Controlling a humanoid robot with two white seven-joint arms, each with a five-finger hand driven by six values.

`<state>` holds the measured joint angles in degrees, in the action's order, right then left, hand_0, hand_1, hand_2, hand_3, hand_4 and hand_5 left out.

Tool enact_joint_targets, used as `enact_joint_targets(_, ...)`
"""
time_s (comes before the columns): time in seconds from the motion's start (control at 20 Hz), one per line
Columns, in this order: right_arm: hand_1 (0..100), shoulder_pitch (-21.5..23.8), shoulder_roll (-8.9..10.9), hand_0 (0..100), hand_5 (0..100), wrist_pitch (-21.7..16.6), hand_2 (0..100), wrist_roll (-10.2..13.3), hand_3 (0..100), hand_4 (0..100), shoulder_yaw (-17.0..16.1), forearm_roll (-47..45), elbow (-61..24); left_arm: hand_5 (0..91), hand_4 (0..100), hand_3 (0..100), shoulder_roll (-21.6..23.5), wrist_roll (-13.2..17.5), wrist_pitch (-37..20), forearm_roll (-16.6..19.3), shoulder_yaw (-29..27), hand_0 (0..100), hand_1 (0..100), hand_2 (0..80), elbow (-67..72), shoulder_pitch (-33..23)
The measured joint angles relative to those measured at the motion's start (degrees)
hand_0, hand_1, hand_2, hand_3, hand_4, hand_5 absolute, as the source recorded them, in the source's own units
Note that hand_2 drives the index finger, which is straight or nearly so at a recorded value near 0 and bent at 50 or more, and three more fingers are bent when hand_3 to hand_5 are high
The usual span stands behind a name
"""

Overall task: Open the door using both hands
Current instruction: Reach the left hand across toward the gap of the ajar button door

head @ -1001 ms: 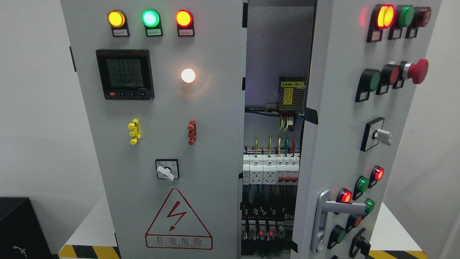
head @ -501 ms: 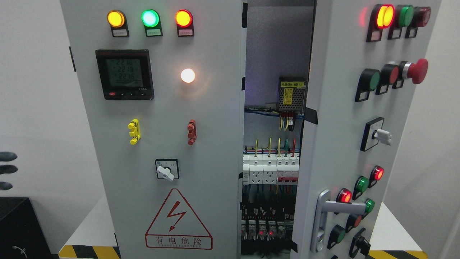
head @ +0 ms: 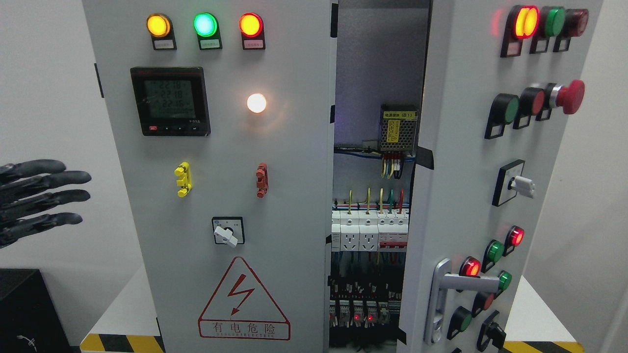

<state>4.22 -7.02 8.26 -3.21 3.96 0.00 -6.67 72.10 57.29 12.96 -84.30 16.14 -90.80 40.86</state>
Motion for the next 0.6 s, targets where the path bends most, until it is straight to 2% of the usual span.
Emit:
enact_joint_targets(0.2, 0, 0.0, 0.0, 0, 0, 0.0, 0, 0.0, 0, 0, 0.0, 0.0, 0.0, 0.0, 0, 0, -2.93, -0.71, 0.68, 0.16, 9.96, 0, 0, 0.0, -0.44, 7.97)
enact_joint_targets(0.45, 0, 0.0, 0.0, 0, 0, 0.0, 0, -0.01, 0, 0, 0.0, 0.0, -0.01, 0.0, 0, 0, -7.62, -1.24, 0.89, 0.31, 18.7, 0, 0, 0.0, -0.77, 13.75)
enact_joint_targets(0.6, 0, 0.0, 0.0, 0, 0, 0.0, 0, -0.01, 0, 0, 0.0, 0.0, 0.0, 0.0, 0, 0, -10.88, -3.52, 0.99, 0.13, 23.89, 0, 0, 0.0, -0.69, 19.1)
